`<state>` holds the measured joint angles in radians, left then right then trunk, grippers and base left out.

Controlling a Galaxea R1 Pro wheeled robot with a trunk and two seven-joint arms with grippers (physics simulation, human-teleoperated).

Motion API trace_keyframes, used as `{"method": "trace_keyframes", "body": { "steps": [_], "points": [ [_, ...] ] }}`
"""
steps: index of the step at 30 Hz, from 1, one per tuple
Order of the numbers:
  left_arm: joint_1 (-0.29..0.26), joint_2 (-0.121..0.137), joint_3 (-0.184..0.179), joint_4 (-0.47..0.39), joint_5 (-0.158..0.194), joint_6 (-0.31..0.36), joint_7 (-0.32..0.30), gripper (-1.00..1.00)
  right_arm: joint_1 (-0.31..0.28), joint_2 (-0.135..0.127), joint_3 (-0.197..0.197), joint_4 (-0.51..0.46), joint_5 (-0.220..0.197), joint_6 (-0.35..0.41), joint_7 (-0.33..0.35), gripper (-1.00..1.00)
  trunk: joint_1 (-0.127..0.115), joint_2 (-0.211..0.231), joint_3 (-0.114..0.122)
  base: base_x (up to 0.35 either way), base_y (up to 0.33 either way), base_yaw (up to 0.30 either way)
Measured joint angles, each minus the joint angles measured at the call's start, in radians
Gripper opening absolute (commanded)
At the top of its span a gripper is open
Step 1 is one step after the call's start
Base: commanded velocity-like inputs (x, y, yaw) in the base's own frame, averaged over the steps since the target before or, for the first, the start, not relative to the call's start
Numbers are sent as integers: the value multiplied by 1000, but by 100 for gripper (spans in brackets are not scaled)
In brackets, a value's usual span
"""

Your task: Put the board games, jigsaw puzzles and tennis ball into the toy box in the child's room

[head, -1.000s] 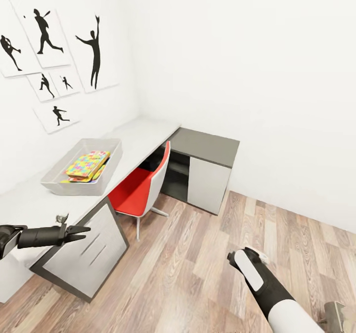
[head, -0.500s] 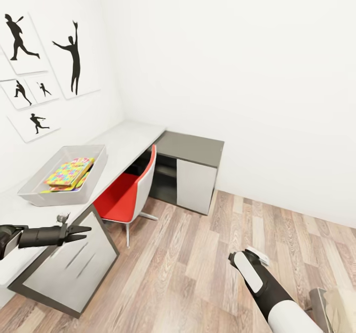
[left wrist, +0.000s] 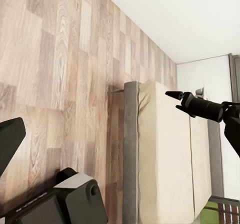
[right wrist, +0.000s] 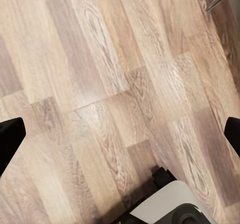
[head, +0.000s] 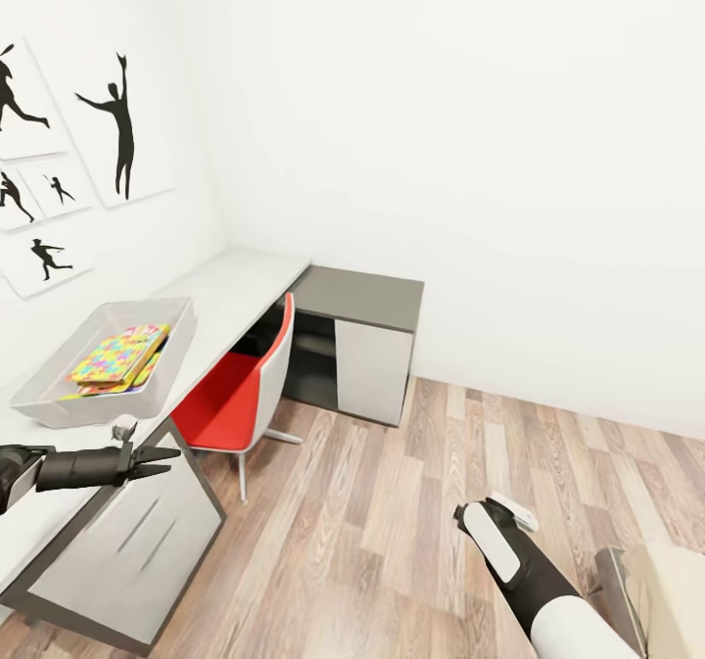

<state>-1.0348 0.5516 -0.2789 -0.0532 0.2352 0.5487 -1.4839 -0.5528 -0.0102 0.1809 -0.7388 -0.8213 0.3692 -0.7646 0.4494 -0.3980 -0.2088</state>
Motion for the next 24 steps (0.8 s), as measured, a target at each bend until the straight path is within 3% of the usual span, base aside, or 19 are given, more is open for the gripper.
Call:
{"method": "trace_keyframes", "body": {
  "steps": [24],
  "points": [
    [0, 0, -1, 0, 0, -7, 0, 100, 0, -1, -1, 10, 0, -2, 0, 100, 0, 0, 23, -2, 5, -135]
  ]
}}
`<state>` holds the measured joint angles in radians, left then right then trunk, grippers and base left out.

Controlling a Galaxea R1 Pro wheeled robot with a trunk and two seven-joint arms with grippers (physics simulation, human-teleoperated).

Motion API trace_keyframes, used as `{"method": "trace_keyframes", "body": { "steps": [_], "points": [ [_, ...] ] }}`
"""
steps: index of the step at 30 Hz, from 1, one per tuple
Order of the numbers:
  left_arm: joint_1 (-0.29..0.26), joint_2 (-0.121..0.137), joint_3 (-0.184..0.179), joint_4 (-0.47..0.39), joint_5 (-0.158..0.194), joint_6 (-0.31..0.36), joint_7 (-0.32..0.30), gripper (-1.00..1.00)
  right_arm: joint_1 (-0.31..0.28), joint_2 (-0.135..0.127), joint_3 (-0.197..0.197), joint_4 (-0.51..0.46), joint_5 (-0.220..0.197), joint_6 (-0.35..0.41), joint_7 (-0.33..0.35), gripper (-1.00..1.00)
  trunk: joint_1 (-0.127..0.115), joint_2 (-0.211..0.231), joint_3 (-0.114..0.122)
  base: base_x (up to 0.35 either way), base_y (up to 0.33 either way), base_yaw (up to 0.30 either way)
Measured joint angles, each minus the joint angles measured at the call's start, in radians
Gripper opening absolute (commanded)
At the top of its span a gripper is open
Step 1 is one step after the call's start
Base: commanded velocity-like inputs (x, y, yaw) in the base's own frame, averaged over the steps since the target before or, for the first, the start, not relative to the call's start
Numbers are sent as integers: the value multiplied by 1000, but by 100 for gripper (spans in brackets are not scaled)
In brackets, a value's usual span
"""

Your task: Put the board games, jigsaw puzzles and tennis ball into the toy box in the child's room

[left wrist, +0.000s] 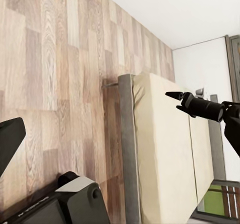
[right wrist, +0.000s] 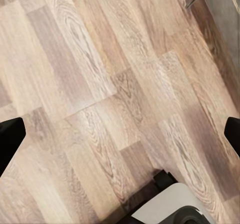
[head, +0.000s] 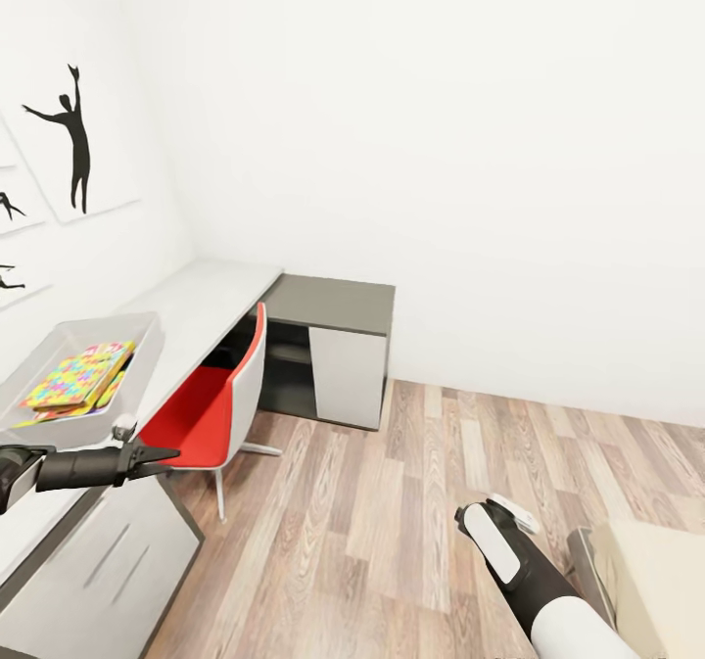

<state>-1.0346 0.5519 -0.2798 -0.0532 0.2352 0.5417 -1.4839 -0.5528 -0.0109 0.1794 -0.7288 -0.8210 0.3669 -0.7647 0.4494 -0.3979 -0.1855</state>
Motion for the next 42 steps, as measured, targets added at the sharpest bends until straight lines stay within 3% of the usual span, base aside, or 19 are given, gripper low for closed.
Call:
{"method": "trace_keyframes", "body": {
  "steps": [26, 31, 32, 33, 36, 42],
  "points": [
    [0, 0, 0, 0, 0, 0, 1, 100, 0, 0, -1, 0, -1, -1, 6, 100, 0, 0, 10, -35, 46, -141],
    [0, -5, 1, 0, 0, -2, 13, 100, 0, 0, 1, 2, -2, -53, 15, 100, 0, 0, 10, -2, 3, -27],
    [0, -6, 1, 0, 0, -2, 16, 100, 0, 0, 4, 5, -3, -60, 19, 100, 0, 0, 11, 0, 1, -4],
    [0, -8, 1, 0, 0, -3, 46, 100, 0, 1, 39, 38, -3, -80, 53, 100, 0, 0, 10, 0, 0, -3],
    [0, -10, 3, 0, 0, -3, 109, 100, 0, 2, 85, 91, -3, -89, 95, 100, 0, 0, 11, 0, 0, -1],
    [0, -13, 4, 0, 0, -3, 163, 100, 0, 2, 104, 108, -2, -93, 124, 100, 0, 0, 11, 0, 0, 0]
  ]
}}
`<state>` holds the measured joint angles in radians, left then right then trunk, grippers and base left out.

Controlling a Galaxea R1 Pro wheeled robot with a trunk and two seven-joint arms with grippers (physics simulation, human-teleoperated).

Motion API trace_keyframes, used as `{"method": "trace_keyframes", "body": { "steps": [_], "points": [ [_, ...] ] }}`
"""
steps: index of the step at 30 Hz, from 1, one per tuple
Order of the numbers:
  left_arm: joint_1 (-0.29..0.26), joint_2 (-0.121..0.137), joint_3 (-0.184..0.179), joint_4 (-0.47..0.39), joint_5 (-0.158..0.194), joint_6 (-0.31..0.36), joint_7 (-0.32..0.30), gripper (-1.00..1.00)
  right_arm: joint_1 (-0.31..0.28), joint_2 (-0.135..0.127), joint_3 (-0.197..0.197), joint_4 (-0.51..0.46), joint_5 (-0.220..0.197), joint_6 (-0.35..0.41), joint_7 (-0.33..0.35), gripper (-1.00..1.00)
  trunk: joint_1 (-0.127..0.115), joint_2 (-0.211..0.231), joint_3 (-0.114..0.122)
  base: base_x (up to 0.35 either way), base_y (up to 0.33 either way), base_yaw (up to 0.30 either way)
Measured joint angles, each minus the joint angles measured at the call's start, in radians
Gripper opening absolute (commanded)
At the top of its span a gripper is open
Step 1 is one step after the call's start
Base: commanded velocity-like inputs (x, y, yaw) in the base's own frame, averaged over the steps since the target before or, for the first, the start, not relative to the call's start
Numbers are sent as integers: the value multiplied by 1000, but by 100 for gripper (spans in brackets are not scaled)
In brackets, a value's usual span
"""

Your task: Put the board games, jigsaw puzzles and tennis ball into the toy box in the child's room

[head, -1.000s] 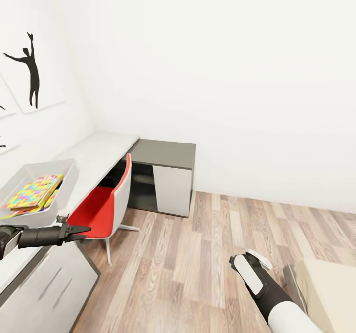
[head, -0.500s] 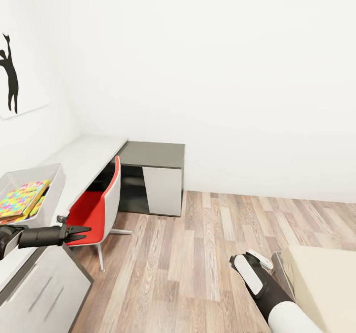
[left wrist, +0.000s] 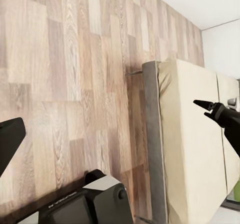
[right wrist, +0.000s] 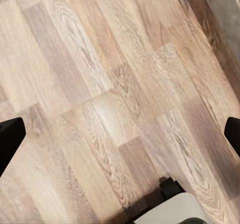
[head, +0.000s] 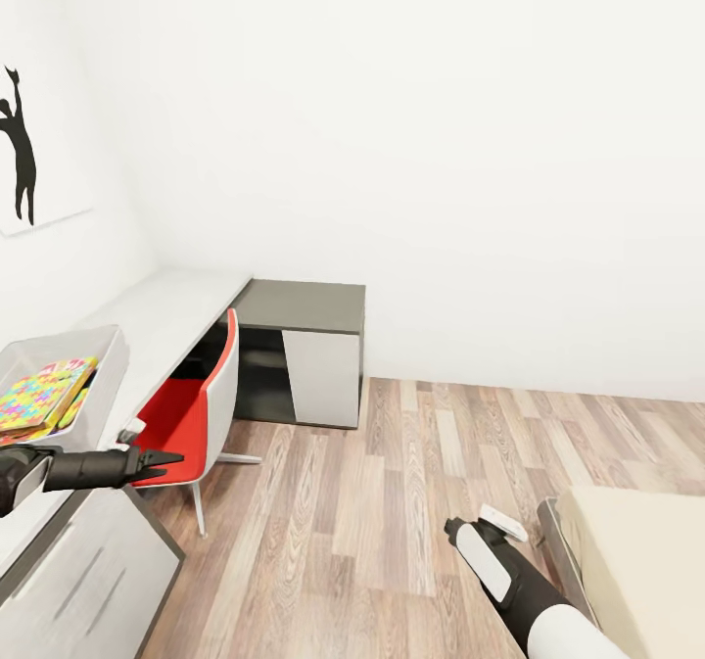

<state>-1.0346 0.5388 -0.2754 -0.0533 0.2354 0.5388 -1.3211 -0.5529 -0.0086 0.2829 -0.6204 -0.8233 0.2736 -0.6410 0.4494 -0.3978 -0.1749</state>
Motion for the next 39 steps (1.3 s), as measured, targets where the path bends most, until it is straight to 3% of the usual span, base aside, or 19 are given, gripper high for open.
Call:
{"method": "trace_keyframes", "body": {
  "steps": [5, 8, 13, 18, 21, 24, 28, 30, 34, 39],
  "points": [
    [0, -21, -1, 0, -1, 0, 27, 100, 0, 0, 4, 1, 0, -1, 3, 100, 0, 0, 0, 0, 0, 0],
    [0, -42, -2, 0, -2, 0, 80, 100, 0, 0, 4, 1, 0, -2, 3, 100, 0, 0, 0, 0, 0, 0],
    [0, -85, -2, 0, -3, -9, 200, 100, 0, 0, 5, 1, 0, -2, 4, 100, 0, 0, 0, 0, 0, 0],
    [2, -156, -4, 3, -3, -66, 389, 100, 0, 0, 7, 2, 0, -2, 4, 100, 0, 0, 0, 0, 0, 0],
    [12, -185, -6, 6, -4, -77, 466, 100, 0, -1, 7, 3, 0, -2, 4, 100, 0, 0, 0, 0, 0, 0],
    [46, -218, -7, 5, -4, -97, 555, 100, 0, 0, 7, 6, 0, -2, 4, 100, 0, 0, 0, 0, 0, 0],
    [110, -258, -8, 8, -3, -175, 766, 100, 0, -3, 6, 8, 2, 2, 5, 100, 0, 0, 0, 0, 0, 0],
    [138, -271, -9, 9, -3, -199, 837, 100, 0, -9, 4, 9, 3, 3, 5, 100, 0, 0, 0, 0, 0, 0],
    [210, -304, -8, 9, -5, -251, 950, 100, 0, -16, 1, 20, 0, 2, 6, 100, 0, 0, 0, 0, 0, 0],
    [278, -326, -7, 9, -6, -310, 1051, 100, 0, -10, 2, 51, 2, -1, 6, 100, 0, 0, 0, 0, 0, 0]
  ]
}}
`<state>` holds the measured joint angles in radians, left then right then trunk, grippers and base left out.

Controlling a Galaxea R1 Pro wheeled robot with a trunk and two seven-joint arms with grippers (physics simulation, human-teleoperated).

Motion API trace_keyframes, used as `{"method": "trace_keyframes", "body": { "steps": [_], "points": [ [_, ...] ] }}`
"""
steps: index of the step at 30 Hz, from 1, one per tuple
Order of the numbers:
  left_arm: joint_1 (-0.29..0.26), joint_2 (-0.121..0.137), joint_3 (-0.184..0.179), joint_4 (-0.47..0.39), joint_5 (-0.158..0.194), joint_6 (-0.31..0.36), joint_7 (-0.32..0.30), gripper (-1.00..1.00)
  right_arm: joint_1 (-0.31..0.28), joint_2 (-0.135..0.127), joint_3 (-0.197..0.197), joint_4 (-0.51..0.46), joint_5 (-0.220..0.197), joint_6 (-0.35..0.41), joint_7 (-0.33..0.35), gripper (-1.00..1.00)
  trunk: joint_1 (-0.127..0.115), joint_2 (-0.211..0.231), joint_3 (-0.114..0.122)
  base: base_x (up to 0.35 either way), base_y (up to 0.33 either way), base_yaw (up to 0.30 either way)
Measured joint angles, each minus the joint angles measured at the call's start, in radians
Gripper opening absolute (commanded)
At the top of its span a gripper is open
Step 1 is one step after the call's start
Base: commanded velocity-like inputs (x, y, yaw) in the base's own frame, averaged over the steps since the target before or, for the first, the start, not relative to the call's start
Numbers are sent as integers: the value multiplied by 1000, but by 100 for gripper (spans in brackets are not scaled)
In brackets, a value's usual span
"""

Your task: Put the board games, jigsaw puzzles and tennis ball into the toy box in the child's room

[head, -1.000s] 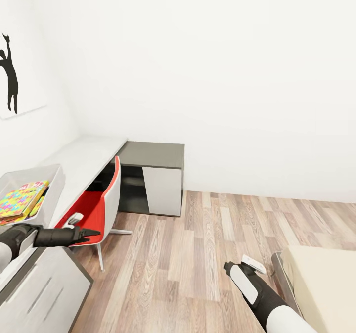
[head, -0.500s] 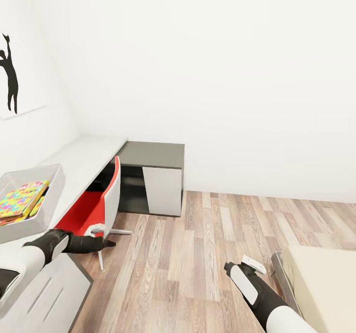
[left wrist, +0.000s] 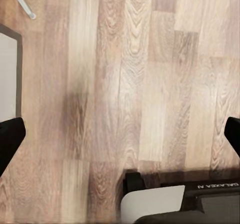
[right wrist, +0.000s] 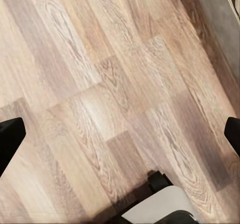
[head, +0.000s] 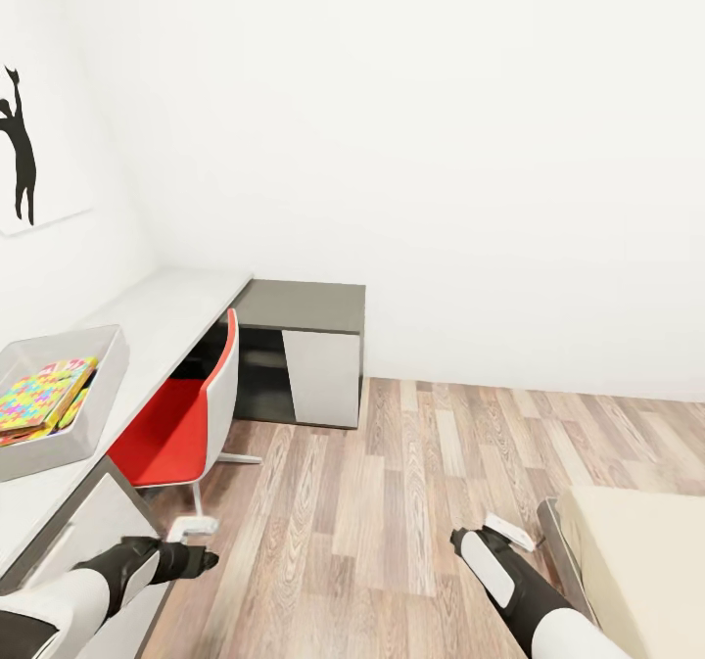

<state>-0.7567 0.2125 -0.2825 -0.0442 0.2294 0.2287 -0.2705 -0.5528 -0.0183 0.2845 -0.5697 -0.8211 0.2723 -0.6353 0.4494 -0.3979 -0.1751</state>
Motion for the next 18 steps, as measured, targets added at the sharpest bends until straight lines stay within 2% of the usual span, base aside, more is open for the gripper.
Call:
{"method": "trace_keyframes", "body": {
  "steps": [2, 4, 9, 12, 18],
  "points": [
    [39, -10, -1, 0, -1, -33, 55, 100, 0, 5, 2, 10, 1, -4, 0, 100, 0, 0, 0, 0, 0, 0],
    [60, -16, 0, 0, 0, -56, 82, 100, 0, 6, 7, 23, 4, -9, 0, 100, 0, 0, 0, 0, 0, 0],
    [146, -44, 0, 2, -1, -147, 187, 100, 1, 27, 55, 167, 20, -41, -1, 100, 0, 0, 0, 0, 0, 0],
    [187, -53, 0, 3, -2, -175, 233, 100, 2, 43, 78, 242, 21, -77, -1, 100, 0, 0, 0, 0, 0, 0],
    [282, -57, 0, 1, -3, -244, 271, 100, 21, 86, 92, 406, 21, -159, -1, 100, 0, 0, 0, 0, 0, 0]
  ]
}}
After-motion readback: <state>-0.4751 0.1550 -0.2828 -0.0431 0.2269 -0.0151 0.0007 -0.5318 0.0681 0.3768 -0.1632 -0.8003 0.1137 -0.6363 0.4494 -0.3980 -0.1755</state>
